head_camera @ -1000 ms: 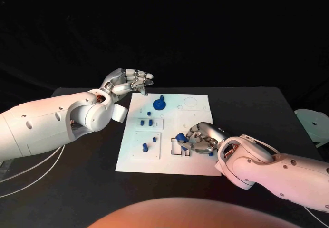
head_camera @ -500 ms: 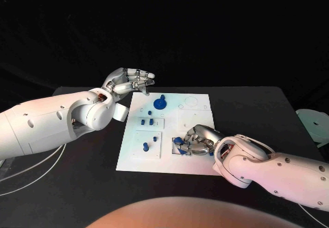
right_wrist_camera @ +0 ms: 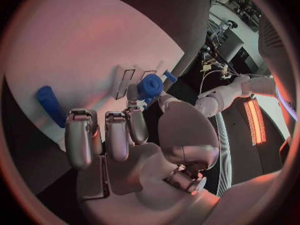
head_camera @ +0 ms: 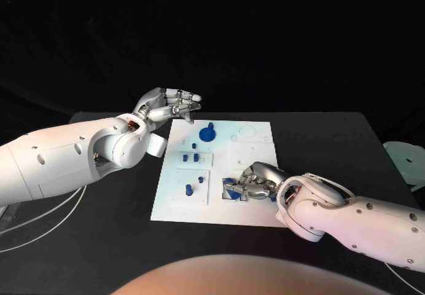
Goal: Assemble the parts on the task board
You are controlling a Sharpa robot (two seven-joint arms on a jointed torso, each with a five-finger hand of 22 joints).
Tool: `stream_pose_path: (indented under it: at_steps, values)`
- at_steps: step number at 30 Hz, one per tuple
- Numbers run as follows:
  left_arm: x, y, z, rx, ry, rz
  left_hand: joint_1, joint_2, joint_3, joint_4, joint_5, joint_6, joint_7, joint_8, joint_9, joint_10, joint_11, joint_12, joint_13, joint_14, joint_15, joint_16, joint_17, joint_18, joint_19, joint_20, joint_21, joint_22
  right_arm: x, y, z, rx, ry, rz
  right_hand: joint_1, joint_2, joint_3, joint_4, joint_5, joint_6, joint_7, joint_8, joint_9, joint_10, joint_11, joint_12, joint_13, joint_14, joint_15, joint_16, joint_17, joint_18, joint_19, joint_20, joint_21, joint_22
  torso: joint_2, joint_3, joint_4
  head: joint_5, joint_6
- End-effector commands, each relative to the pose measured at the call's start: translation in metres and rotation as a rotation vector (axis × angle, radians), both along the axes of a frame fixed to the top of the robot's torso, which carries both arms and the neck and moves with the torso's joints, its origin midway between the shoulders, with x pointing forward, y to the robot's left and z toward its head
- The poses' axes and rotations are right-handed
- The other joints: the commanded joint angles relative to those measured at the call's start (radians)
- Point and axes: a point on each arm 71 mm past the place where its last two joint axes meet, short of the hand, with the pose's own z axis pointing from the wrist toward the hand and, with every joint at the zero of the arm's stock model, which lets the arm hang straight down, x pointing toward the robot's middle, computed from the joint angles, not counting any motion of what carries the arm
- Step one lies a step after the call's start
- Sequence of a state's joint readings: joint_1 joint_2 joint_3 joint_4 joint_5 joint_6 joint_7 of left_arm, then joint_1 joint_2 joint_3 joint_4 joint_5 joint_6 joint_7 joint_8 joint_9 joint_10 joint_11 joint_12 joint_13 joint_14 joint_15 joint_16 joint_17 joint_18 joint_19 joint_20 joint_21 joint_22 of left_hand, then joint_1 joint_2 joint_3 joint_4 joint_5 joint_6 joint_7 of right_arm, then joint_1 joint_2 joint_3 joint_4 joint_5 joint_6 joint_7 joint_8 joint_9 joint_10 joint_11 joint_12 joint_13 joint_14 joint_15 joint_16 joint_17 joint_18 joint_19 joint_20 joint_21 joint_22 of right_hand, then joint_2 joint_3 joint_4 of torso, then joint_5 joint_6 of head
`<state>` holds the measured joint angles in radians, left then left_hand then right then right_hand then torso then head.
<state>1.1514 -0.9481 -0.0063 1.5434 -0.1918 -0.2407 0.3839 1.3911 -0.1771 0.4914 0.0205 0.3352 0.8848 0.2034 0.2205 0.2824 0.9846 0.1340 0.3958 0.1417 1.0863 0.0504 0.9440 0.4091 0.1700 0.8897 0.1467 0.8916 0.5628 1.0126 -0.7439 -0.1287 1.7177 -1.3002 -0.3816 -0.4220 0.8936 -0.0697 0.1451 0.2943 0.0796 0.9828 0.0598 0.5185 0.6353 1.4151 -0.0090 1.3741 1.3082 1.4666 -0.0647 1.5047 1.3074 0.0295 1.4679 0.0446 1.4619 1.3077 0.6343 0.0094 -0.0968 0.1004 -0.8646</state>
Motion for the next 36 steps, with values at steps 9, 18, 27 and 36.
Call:
stream_pose_path:
  at_steps: [9,18,27,36]
  values:
    - [-0.001,-0.002,0.001,-0.010,0.001,-0.014,0.001,0.002,0.003,0.001,0.003,-0.006,0.002,0.006,-0.002,-0.007,-0.001,0.005,0.002,-0.006,0.001,0.006,0.001,0.014,-0.002,-0.003,0.003,0.001,-0.003,0.004,0.003,-0.018,-0.031,0.037,-0.099,0.042,-0.128,0.001,-0.027,-0.017,0.002,0.010,0.007,-0.002,0.000,-0.015,0.026,0.073,-0.006,-0.002,0.102,-0.004,0.056,-0.005,-0.011,0.229,-0.001,0.0004,-0.0011,0.004,0.000]
    - [-0.001,0.000,0.001,-0.009,0.002,-0.011,0.001,0.002,0.003,0.001,0.003,-0.006,0.002,0.006,-0.002,-0.007,-0.001,0.005,0.002,-0.006,0.001,0.006,0.001,0.014,-0.002,-0.003,0.003,0.001,-0.011,0.001,0.010,0.016,-0.047,0.064,0.004,0.083,-0.149,-0.003,0.013,-0.015,0.000,0.014,0.009,0.006,-0.002,-0.012,0.039,0.074,-0.008,0.000,0.107,-0.005,0.058,-0.006,-0.005,0.231,0.000,0.0016,-0.0012,0.008,-0.003]
    - [-0.001,0.000,0.001,-0.008,0.002,-0.009,-0.001,0.003,0.004,0.002,0.003,-0.006,0.002,0.007,-0.002,-0.008,-0.001,0.006,0.002,-0.006,0.002,0.006,0.002,0.013,-0.003,-0.003,0.003,0.001,-0.018,-0.001,0.014,0.043,-0.033,0.103,0.105,0.092,-0.177,-0.005,0.039,-0.017,0.000,0.013,0.008,0.008,-0.002,-0.014,0.046,0.074,-0.008,0.002,0.111,-0.006,0.059,-0.006,-0.003,0.231,-0.001,0.0007,-0.0023,0.006,0.000]
    - [-0.001,0.000,0.001,-0.008,0.002,-0.009,-0.001,0.003,0.004,0.002,0.003,-0.006,0.002,0.007,-0.002,-0.008,-0.001,0.006,0.002,-0.006,0.002,0.006,0.002,0.013,-0.003,-0.003,0.003,0.001,-0.015,-0.004,0.010,0.013,-0.022,0.097,0.270,0.099,-0.162,-0.011,0.068,-0.019,-0.001,0.003,0.000,0.011,-0.003,-0.016,0.053,0.075,-0.009,0.003,0.114,-0.006,0.060,-0.007,0.001,0.233,0.000,0.0004,-0.0014,0.003,0.003]
